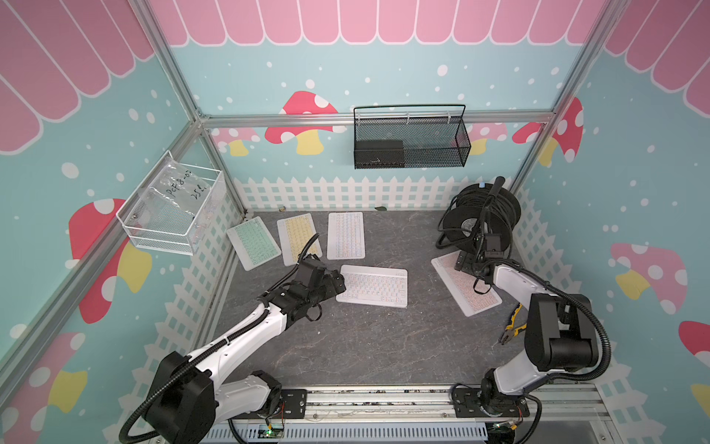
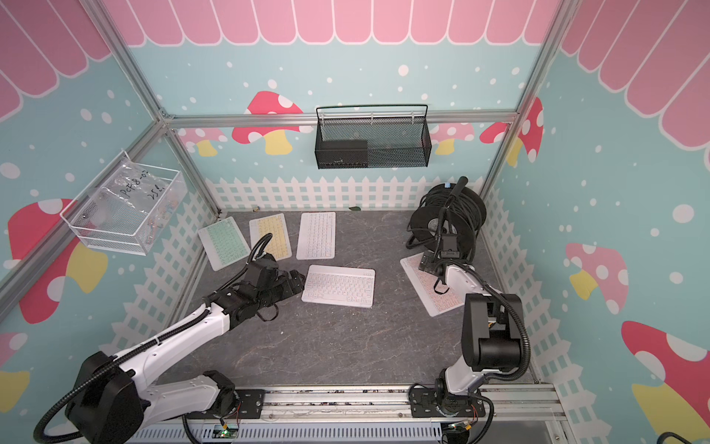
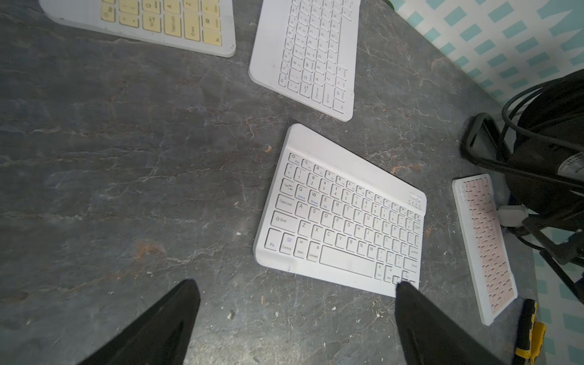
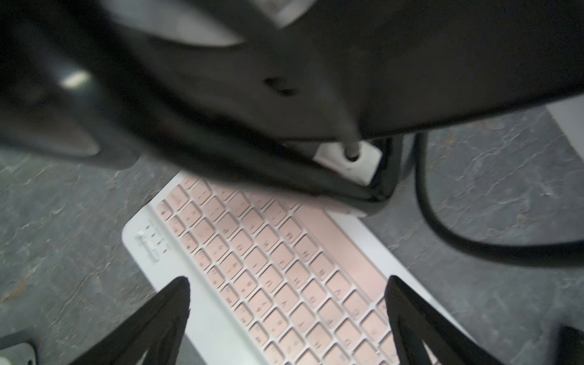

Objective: Stack the numeric keypads
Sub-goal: Adjust the numeric keypad, then move the numeric keypad to the center of the board.

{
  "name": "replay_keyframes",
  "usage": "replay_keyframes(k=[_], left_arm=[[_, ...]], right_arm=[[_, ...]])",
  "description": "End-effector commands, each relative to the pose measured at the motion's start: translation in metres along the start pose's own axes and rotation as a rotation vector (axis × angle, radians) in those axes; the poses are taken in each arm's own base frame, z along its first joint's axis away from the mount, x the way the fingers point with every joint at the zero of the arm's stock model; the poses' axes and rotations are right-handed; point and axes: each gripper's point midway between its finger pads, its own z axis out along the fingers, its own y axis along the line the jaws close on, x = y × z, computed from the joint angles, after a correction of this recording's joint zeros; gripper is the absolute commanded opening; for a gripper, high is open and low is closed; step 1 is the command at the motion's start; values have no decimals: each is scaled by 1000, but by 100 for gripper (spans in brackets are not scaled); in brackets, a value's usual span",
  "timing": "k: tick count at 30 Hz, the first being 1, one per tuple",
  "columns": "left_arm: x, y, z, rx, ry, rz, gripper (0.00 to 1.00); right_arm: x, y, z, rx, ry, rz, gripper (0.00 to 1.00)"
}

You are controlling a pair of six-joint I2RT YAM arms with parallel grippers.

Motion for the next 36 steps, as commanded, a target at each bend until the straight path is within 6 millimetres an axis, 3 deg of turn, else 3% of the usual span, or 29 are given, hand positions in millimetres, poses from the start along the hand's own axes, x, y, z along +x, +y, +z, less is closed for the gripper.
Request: replay_keyframes(k=[1, 7, 18, 28, 36], left_arm=[[1, 10, -7, -22, -26, -28, 99], [0, 11, -10, -19, -36, -37, 99], [4, 15, -12, -12, -43, -52, 100], [4, 7, -4, 5, -19, -53, 99], [8, -27, 5, 105, 32, -31, 99]], right_arm=[[-2, 3, 2, -92, -17, -141, 98], [4, -13, 17, -83, 10, -166, 98], [35, -35, 51, -103, 112, -105, 98], [71, -21, 52, -196, 232, -25, 98], [113, 8, 30, -257, 321, 5, 98]])
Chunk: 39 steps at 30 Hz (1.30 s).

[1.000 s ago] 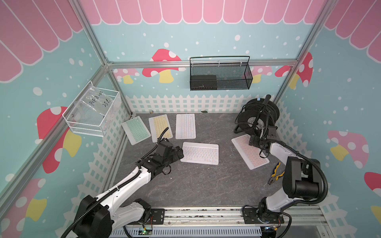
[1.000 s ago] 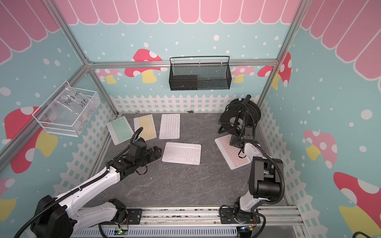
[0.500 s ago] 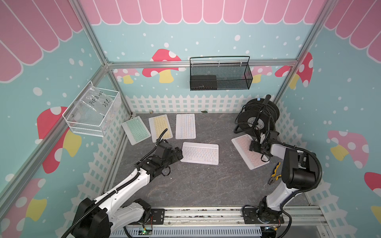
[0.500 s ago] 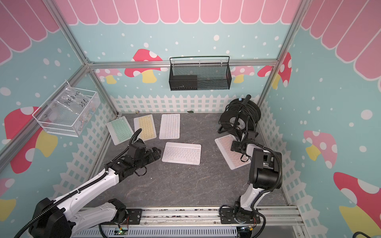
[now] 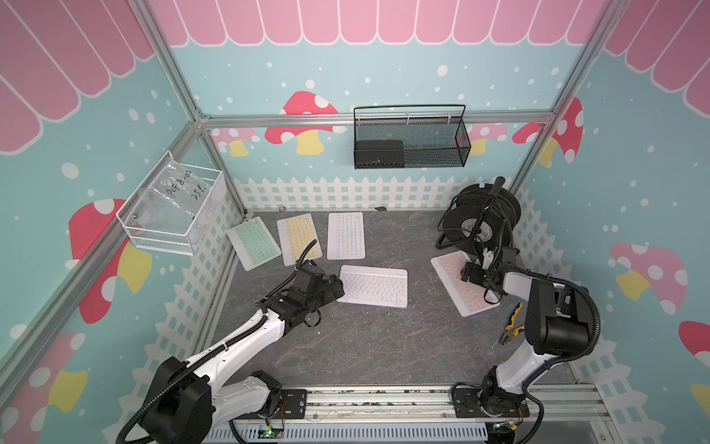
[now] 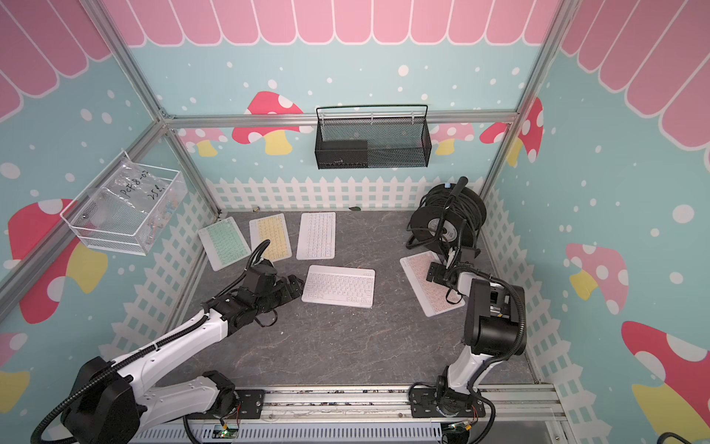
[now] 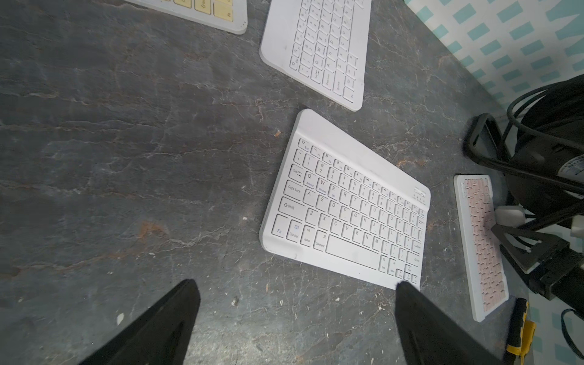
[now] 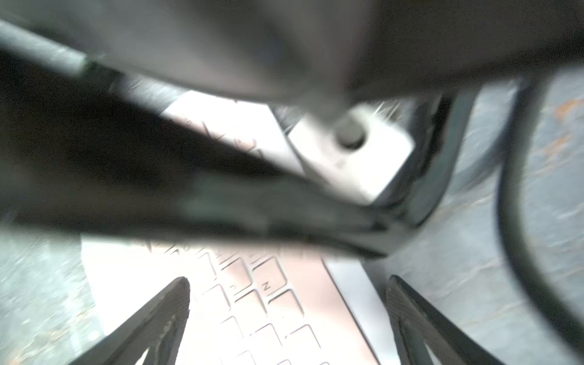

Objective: Stack the numeric keypads
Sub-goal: Move the numeric keypad to the center of the board.

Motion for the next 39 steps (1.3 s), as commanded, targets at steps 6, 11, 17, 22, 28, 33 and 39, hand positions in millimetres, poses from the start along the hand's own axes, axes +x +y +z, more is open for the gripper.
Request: replay_keyframes(k=[6, 11, 17, 22, 28, 33, 39], left_arm=[[22, -91, 13, 186, 87, 110, 99], [50, -146, 31, 293, 166, 156, 99], [65, -207, 68, 355, 208, 249, 99], [63, -247, 106, 345, 193, 342, 99], [74, -268, 148, 328, 210, 359, 99], [97, -277, 174, 295, 231, 366, 99], [104, -268, 193, 223, 229, 359, 99]], right_arm=[[102, 42, -10, -49, 284, 89, 97], [110, 52, -24, -48, 269, 103, 97], [81, 46, -36, 22, 178, 128, 97], [67, 52, -39, -2, 131, 160, 97], [65, 59, -37, -42, 118, 199, 97], [71, 63, -38, -79, 125, 232, 97], [81, 62, -40, -79, 144, 224, 97]])
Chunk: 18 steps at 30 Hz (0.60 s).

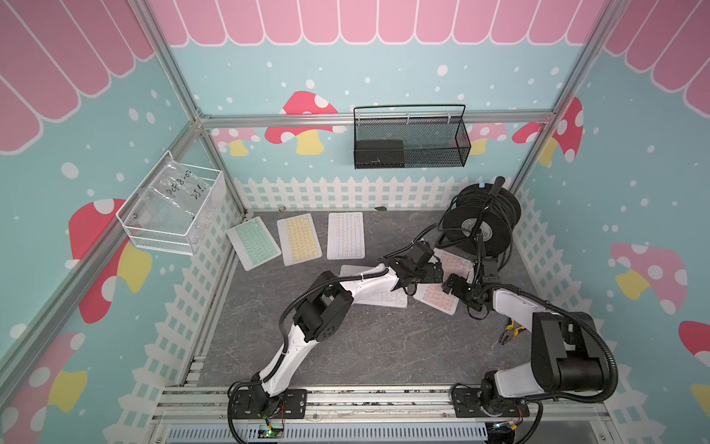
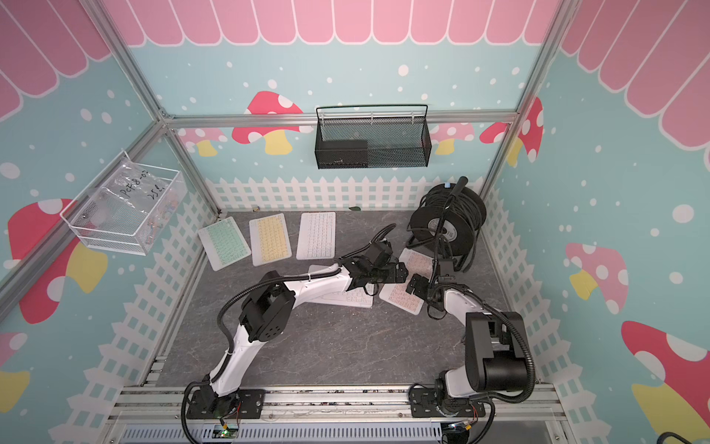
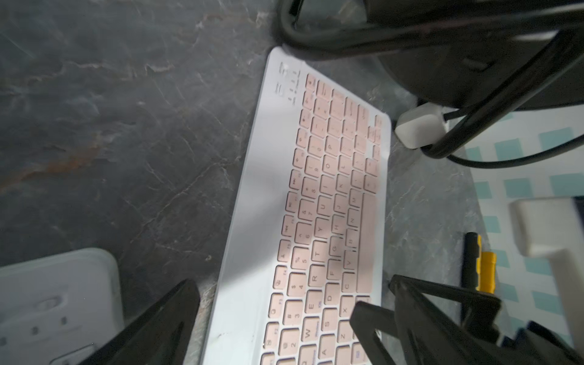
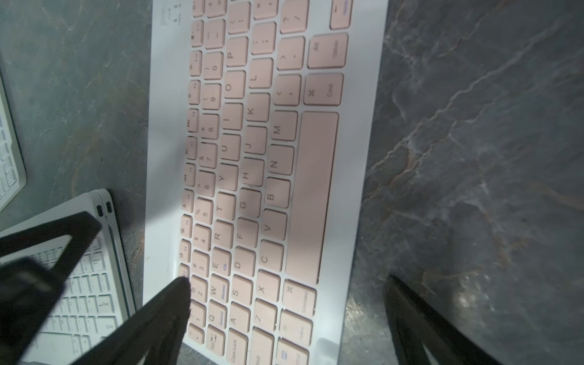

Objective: Stack the numeric keypads
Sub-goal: Move the numeric keypad to the center of the board.

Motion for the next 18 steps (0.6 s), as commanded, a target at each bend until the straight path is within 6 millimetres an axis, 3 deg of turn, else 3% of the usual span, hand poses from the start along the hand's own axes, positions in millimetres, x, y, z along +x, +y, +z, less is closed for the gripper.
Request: replay_keyframes(k=[1, 9, 18], left_arm=[[-1, 3, 1, -57, -9, -4, 99], [44, 8, 28, -74, 125, -40, 99], [68, -18, 11, 0, 177, -40, 99]], right_arm=[[12, -3, -1, -4, 30, 22, 97], [36, -4, 0, -41, 74, 38, 97], [72, 5, -12, -92, 95, 42, 97]])
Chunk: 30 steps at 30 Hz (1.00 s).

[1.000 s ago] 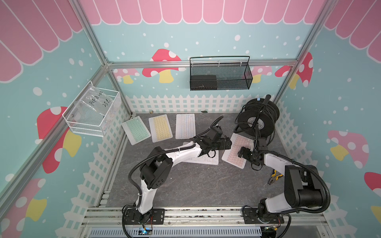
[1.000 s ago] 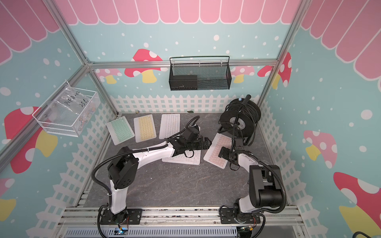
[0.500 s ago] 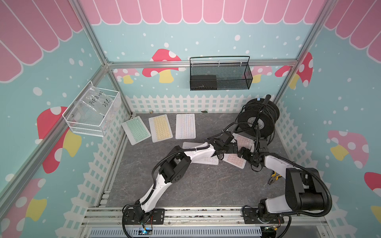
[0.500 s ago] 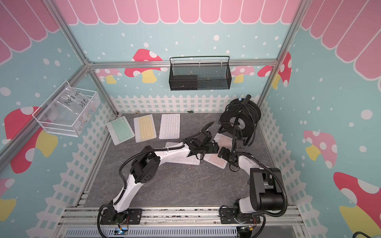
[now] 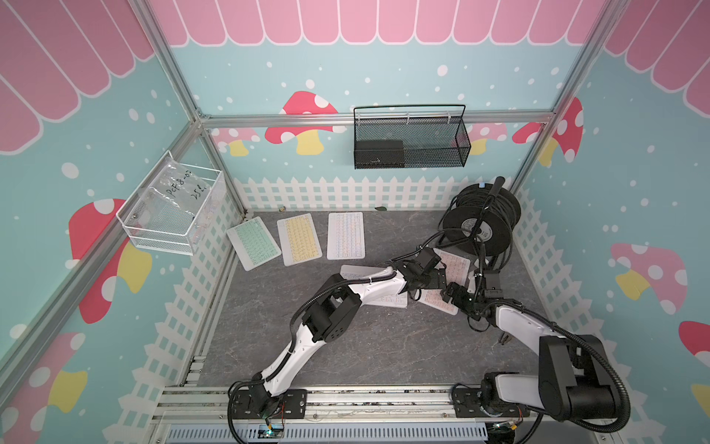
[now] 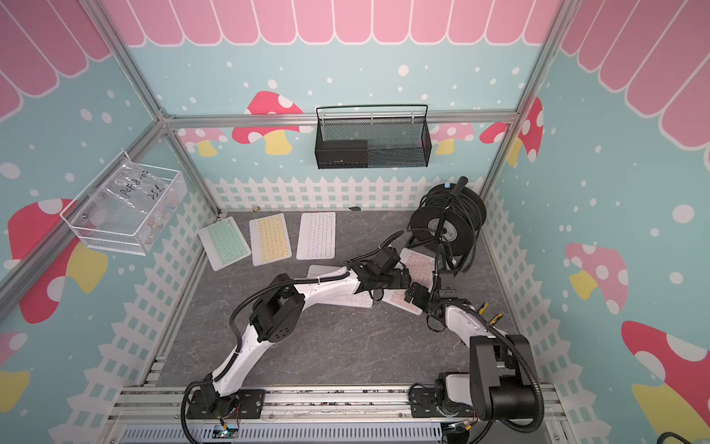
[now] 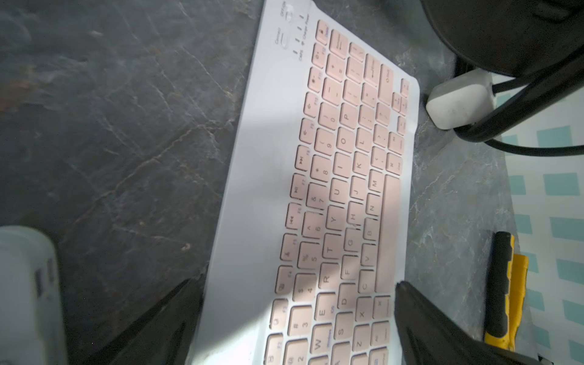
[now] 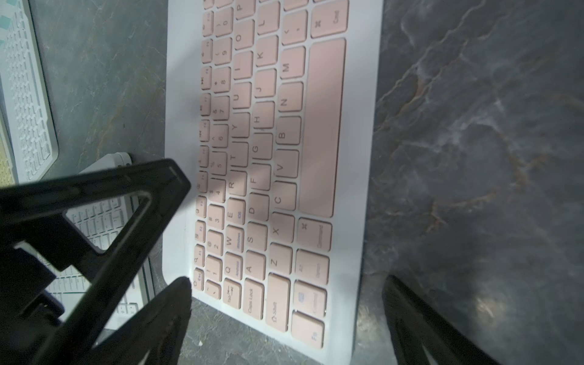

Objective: Stack the numeric keypads
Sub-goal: Move the numeric keypad to the center of the board.

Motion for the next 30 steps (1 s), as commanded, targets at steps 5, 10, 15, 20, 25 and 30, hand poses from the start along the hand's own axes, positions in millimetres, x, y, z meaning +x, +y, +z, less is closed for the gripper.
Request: replay_keyframes(k=[5, 10, 15, 20, 25, 30], left_arm=[[63, -17, -6, 79, 143, -43, 99], [81, -32, -8, 128, 171, -16, 99], [92, -53, -14, 175, 186, 14, 99], [106, -60, -25, 206, 216, 1, 99], [125, -58, -35, 214, 242, 4, 99], [143, -52, -43, 210, 260, -5, 98]], right_arm=[[59, 3, -1, -50, 125, 28, 97], [60, 17, -11, -96, 93, -21, 97], [63, 27, -19, -122, 88, -28, 96], [74, 30, -27, -141, 97, -13, 96], [93, 31, -28, -164, 134, -2, 96], [113, 39, -31, -173, 164, -10, 96]])
